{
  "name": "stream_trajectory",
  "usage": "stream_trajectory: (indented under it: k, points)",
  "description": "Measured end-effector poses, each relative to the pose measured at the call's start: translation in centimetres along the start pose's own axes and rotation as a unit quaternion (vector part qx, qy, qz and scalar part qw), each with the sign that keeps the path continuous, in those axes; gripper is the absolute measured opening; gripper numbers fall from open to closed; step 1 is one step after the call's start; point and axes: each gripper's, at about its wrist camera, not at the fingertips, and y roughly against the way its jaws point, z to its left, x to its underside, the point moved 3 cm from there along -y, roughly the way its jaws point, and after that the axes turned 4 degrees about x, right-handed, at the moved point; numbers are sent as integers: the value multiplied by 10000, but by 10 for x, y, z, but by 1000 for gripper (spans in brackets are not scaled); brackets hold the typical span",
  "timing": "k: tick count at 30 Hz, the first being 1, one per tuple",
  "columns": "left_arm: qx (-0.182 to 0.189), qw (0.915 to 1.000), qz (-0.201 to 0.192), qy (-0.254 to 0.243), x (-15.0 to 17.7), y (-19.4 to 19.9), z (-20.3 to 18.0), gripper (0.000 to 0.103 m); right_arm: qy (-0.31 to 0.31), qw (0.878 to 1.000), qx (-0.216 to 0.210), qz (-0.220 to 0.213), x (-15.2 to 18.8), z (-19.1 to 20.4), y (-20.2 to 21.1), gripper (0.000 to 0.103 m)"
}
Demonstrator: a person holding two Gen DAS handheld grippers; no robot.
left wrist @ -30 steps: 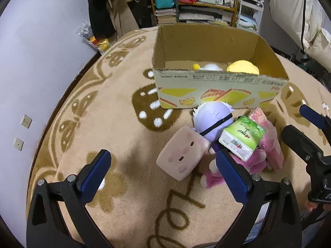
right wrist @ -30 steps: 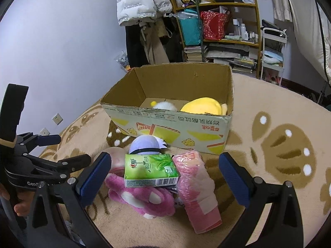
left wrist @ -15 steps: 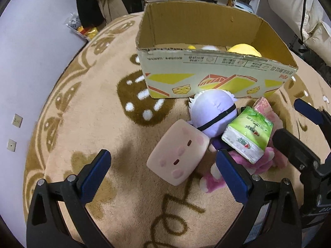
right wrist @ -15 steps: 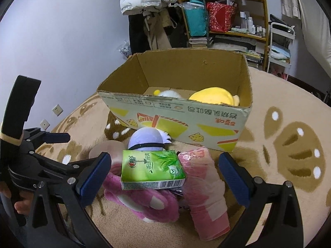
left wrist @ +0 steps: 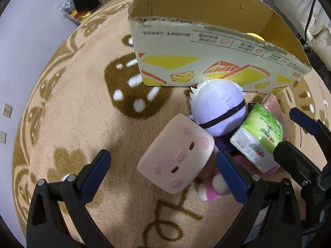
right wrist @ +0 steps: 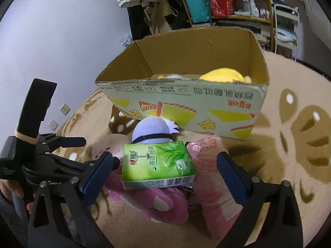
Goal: Organize soft objects
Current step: 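Grasp the pink cube plush with the left tool while the right tool grasps the green tissue pack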
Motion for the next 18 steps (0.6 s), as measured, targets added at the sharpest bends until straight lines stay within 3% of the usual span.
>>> stream_trajectory:
  k: [12,18]
  points:
    - [-5,10000,62,7,-1,-8,2,100,-1,9997,-72,233,4,-1,-10,77]
    - [74,9999,80,94,-2,-14,7,99,30,9996,-90,260,5,-1,-10,75]
